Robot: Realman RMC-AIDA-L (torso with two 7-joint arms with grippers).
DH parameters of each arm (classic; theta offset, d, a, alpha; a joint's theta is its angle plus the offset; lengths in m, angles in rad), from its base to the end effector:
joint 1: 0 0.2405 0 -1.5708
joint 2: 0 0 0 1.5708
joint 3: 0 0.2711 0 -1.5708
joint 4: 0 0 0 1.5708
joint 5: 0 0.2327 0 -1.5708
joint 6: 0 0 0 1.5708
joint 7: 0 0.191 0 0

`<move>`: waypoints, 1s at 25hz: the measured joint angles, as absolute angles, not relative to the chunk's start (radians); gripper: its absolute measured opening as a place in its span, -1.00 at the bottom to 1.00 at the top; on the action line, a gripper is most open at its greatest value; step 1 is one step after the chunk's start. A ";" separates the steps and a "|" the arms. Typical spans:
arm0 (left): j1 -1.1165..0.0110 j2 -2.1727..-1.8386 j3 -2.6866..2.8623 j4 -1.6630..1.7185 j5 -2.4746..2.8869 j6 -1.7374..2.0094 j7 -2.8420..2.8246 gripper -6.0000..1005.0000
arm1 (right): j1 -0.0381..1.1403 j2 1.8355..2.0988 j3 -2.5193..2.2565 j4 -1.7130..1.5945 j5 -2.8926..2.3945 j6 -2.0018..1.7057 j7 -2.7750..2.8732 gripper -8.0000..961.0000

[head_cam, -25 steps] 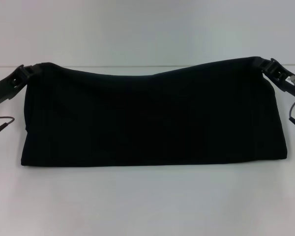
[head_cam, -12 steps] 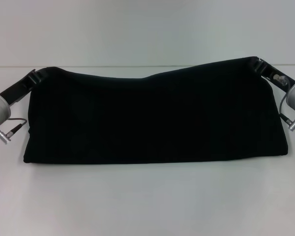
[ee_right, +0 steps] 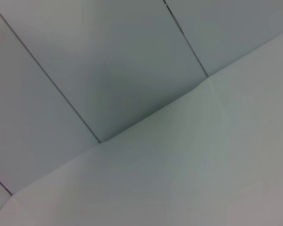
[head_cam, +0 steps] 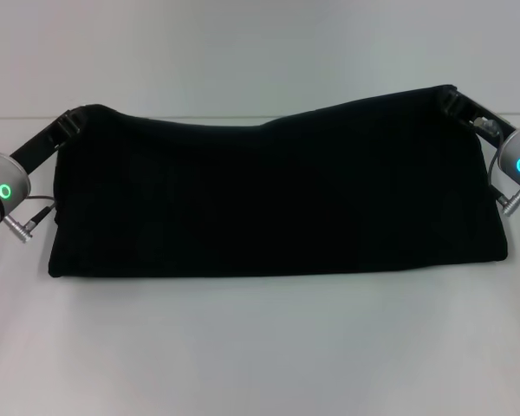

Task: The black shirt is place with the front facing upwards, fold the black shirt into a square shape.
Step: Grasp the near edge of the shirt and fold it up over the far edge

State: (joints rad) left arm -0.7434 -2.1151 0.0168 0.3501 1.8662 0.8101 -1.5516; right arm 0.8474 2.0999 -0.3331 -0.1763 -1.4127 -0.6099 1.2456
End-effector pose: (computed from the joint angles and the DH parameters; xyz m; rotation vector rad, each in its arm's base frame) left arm -0.3368 0.4914 -0.0116 -1.5248 -1.3844 -0.9672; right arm 0.2899 0.5246 -0.0492 -1.6048 1.2823 0.8632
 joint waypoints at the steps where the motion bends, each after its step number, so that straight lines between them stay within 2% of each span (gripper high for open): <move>1: -0.744 -2.115 0.016 0.342 1.849 0.810 -1.528 -0.92 | 0.850 2.100 -0.334 -0.176 -1.409 -0.603 1.241 -0.64; 12: -0.737 -2.132 0.017 0.295 1.712 0.807 -1.387 -0.54 | 0.867 2.100 -0.324 -0.143 -1.319 -0.600 1.116 -0.62; 13: -0.735 -2.133 0.017 0.294 1.711 0.807 -1.387 -0.50 | 0.868 2.100 -0.323 -0.142 -1.315 -0.599 1.116 -0.52; 18: -0.712 -2.131 0.036 0.294 1.719 0.837 -1.430 -0.08 | 0.849 2.097 -0.346 -0.139 -1.325 -0.637 1.131 -0.04; 23: -0.630 -2.111 0.174 0.348 1.733 1.068 -1.627 0.39 | 0.774 2.088 -0.527 -0.194 -1.440 -0.875 1.177 0.38; 25: -0.591 -2.111 0.219 0.407 1.764 1.189 -1.707 0.39 | 0.746 2.088 -0.614 -0.234 -1.497 -0.972 1.179 0.56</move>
